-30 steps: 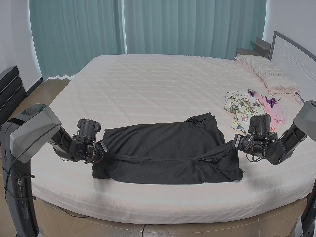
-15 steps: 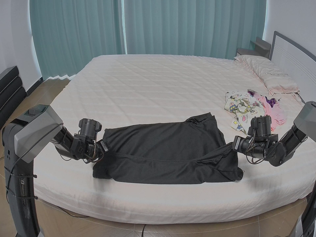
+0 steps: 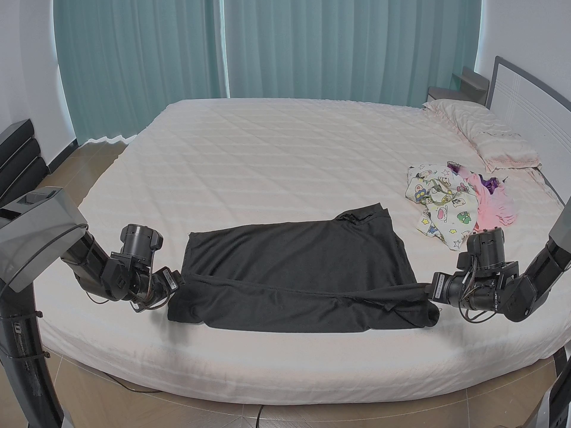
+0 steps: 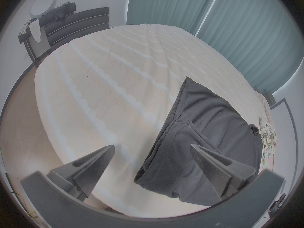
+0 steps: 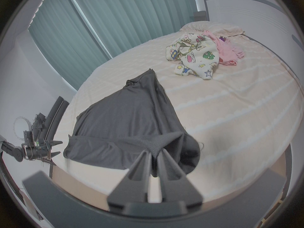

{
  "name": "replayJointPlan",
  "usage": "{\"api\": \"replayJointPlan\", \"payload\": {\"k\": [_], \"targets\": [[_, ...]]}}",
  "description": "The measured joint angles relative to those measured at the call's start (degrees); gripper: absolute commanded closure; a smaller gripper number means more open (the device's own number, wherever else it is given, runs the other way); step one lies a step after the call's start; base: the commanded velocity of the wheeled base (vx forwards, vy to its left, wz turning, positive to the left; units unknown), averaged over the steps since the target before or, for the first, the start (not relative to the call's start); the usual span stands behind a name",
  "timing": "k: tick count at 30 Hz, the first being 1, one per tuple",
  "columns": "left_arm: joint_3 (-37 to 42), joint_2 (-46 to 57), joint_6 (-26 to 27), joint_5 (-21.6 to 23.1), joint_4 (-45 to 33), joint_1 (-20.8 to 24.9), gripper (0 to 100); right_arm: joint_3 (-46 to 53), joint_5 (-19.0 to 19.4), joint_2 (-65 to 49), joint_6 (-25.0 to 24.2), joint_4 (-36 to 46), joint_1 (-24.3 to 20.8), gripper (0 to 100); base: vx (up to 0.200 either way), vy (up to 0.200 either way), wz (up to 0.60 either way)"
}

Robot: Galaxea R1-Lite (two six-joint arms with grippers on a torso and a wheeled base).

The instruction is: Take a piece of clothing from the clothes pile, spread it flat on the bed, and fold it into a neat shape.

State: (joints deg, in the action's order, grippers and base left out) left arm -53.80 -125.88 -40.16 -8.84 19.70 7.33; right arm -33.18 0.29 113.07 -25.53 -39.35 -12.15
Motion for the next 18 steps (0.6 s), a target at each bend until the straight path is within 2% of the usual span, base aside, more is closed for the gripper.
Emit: {"api": "replayJointPlan", "payload": {"k": [5, 10, 18], "targets": [[2.0, 1.6, -0.7, 0.5, 0.1, -0.1, 0, 3.2, 0.2, -1.1, 0.8, 1.1, -0.1, 0, 0.000, 0.000, 0.00], [3.4, 3.5, -2.4, 2.8, 0.1, -0.1, 0, 4.2, 1.0, -1.9, 0.9, 1.2, 0.4, 0, 0.000, 0.000, 0.00], [7.9, 7.7, -3.9, 4.0, 0.8, 0.0, 0, 3.5, 1.3, -2.3, -3.0, 1.0, 0.9, 0, 0.000, 0.000, 0.00]]}}
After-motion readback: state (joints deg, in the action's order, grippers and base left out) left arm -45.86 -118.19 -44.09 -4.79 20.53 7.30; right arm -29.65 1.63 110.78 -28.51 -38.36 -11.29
